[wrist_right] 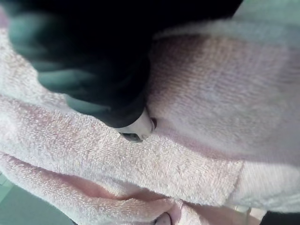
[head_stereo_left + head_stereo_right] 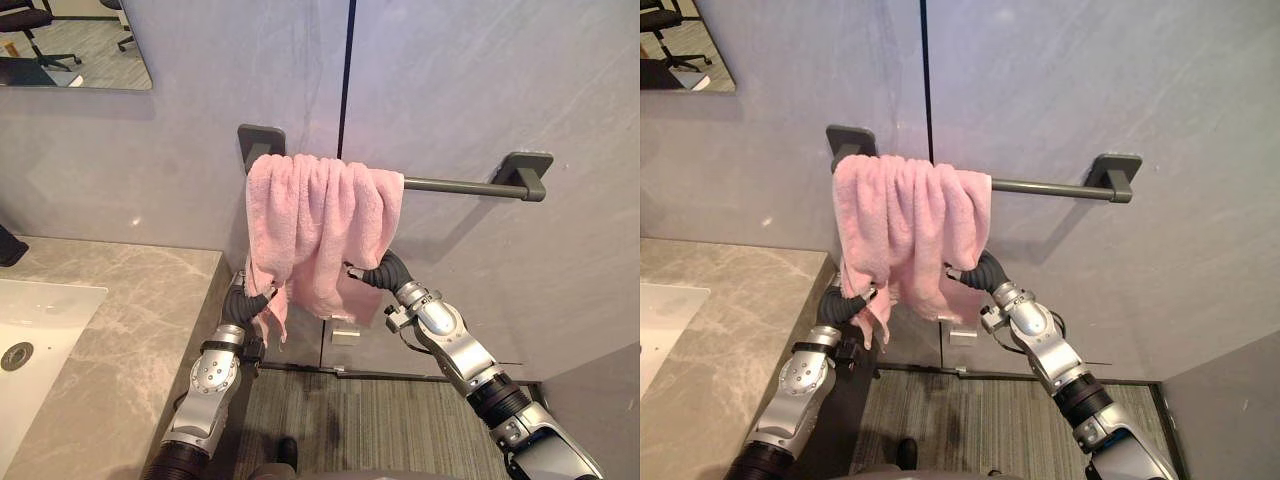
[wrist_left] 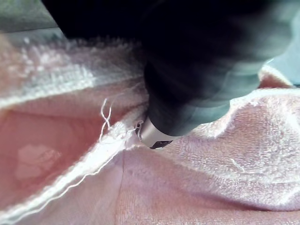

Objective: Organize washtable

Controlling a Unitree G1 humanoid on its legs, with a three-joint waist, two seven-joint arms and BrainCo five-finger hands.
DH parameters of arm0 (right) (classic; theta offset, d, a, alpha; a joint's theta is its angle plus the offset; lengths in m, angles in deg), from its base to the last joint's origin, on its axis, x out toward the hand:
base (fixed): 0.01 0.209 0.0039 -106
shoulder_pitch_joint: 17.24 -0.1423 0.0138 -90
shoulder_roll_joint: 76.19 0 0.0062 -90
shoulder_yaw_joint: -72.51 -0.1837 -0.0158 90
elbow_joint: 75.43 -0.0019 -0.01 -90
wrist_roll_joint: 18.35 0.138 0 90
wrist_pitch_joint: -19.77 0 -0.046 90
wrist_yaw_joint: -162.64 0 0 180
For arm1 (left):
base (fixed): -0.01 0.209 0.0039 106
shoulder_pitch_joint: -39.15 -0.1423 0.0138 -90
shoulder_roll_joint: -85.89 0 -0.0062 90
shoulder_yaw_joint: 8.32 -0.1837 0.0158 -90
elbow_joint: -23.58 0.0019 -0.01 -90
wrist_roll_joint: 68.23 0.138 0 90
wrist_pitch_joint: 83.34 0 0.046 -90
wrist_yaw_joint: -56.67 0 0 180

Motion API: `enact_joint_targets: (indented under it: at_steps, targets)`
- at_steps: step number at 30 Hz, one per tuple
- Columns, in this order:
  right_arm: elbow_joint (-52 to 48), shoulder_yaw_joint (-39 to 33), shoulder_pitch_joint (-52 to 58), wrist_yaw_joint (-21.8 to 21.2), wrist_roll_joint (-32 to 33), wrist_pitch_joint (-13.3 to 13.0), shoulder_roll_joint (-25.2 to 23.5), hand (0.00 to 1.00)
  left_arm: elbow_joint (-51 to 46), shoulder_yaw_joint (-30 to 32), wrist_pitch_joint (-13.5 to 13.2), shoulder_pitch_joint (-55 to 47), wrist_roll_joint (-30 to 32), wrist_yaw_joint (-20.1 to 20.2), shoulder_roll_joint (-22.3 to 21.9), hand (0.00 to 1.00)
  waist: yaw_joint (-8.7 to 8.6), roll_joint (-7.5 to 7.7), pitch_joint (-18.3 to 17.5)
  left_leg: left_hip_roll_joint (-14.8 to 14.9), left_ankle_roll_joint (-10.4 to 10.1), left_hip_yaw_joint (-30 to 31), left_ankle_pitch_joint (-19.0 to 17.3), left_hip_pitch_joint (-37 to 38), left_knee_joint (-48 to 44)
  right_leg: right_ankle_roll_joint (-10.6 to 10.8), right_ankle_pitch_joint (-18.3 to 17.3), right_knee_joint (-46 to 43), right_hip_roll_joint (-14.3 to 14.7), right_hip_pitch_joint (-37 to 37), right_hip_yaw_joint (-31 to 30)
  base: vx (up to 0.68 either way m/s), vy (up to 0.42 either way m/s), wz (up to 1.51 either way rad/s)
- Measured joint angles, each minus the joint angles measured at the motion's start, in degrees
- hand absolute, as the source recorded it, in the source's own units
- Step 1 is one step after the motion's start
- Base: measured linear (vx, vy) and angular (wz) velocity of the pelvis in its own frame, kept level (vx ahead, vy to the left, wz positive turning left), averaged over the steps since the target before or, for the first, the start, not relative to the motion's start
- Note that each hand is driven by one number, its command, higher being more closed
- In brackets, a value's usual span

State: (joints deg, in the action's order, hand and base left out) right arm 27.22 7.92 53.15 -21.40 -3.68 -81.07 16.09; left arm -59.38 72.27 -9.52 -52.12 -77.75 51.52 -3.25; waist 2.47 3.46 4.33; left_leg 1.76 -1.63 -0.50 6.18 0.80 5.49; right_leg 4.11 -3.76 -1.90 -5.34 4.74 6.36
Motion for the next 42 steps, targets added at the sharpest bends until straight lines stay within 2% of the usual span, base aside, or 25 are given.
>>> enact_joint_targets:
  at_steps: [6,12,16,20,34,42]
  targets:
    - [0.0,-0.9,0.1,0.0,0.0,0.0,0.1,1.0,-0.9,0.0,0.0,0.0,0.0,0.0,0.0,1.0,-0.07,-0.05,0.0,0.3,-0.2,-0.3,0.1,0.1,0.0,-0.2,0.1,0.1,0.4,0.0,-0.2,0.0,-0.002,-0.01]
    - [-0.7,-12.0,3.3,0.4,0.0,0.0,0.6,1.0,-1.5,1.0,0.0,0.0,0.0,0.1,0.0,1.0,-0.13,-0.86,-0.5,0.3,-0.3,-0.6,0.1,0.3,0.0,-0.2,0.2,0.1,0.3,0.0,-0.4,-0.02,-0.007,-0.01]
    - [-0.7,-14.4,4.1,0.4,0.5,-0.1,1.4,1.0,-4.5,0.9,-0.6,0.0,0.0,0.2,0.0,1.0,-0.45,-1.05,-0.5,0.4,-0.3,-1.1,0.1,0.6,0.0,-0.2,0.3,0.1,0.4,0.1,-0.9,0.0,-0.001,-0.07]
    - [-0.7,-18.0,4.2,0.5,0.5,-0.1,1.5,1.0,-4.7,1.0,-0.6,0.0,0.0,0.4,-0.3,1.0,-1.62,-1.15,-0.5,0.5,-0.3,-1.2,0.1,0.7,0.1,-0.2,0.3,0.1,0.4,0.1,-1.1,-0.01,-0.006,-0.02]
    - [-0.3,-19.1,5.1,1.6,0.5,-0.1,1.4,1.0,-3.7,1.1,-0.6,0.3,-0.2,1.3,-2.9,1.0,-1.76,-2.28,-0.5,0.4,-0.2,-2.1,-0.2,0.6,0.1,-0.1,0.4,0.3,0.3,-0.8,-1.9,-0.01,-0.003,-0.02]
    - [4.2,-18.8,6.1,1.5,0.4,0.0,-2.3,1.0,3.0,1.5,-0.3,0.0,-3.4,1.4,-5.0,1.0,-1.84,-2.54,-0.6,0.2,-0.3,-2.3,-0.3,0.5,0.4,-0.1,0.8,1.5,0.4,-0.5,-2.0,0.0,-0.001,0.0]
